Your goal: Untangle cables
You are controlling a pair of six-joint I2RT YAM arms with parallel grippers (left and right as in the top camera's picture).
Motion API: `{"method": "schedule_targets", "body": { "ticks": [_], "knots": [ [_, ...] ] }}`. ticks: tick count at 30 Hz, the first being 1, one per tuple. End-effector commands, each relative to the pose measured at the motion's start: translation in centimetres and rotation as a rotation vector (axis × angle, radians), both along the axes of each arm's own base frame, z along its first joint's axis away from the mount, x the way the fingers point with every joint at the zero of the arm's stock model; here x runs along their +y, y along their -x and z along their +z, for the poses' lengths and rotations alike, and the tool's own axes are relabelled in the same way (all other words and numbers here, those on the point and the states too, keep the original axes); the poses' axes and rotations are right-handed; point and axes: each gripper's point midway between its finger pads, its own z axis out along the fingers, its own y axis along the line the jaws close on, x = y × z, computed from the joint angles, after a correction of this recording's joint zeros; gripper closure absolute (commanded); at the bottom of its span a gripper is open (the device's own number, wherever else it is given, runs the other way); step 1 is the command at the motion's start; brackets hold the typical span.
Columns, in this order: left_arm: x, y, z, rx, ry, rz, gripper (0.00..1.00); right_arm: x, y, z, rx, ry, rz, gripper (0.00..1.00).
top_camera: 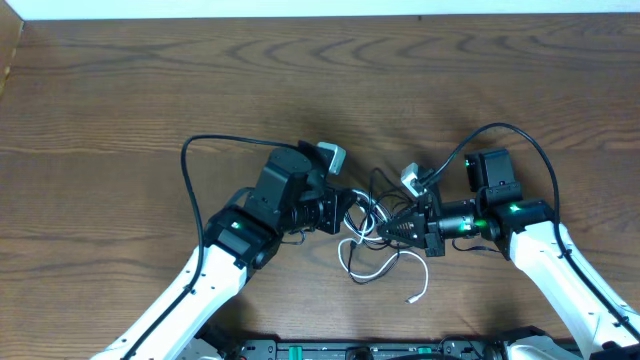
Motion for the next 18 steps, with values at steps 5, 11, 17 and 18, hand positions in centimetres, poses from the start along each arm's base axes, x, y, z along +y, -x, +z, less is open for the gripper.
{"method": "schedule_targets", "body": {
  "ticks": [5, 11, 17, 18],
  "knots": [
    [2.2, -1.9, -1.3, -0.027, -0.099, 0.122, 0.92, 0.4, 1.0, 1.7, -0.024, -0.089, 0.062, 0.99],
    [3.6, -1.9, -2.3, 0.003, -0.151, 0.163, 0.92, -0.1, -0.4, 0.4, -0.043, -0.008, -0.003, 0.99],
    [4.3, -1.6, -2.8, 0.032, -0.171, 0.172, 0.92, -7.3, -6.1, -7.5, 0.188, 0.539, -0.568, 0.99],
    [4.2, -1.5, -2.8, 0.032, -0.168, 0.169, 0.92, -9.2, -6.5, -8.6, 0.228, 0.628, -0.68, 0.99]
  ]
}}
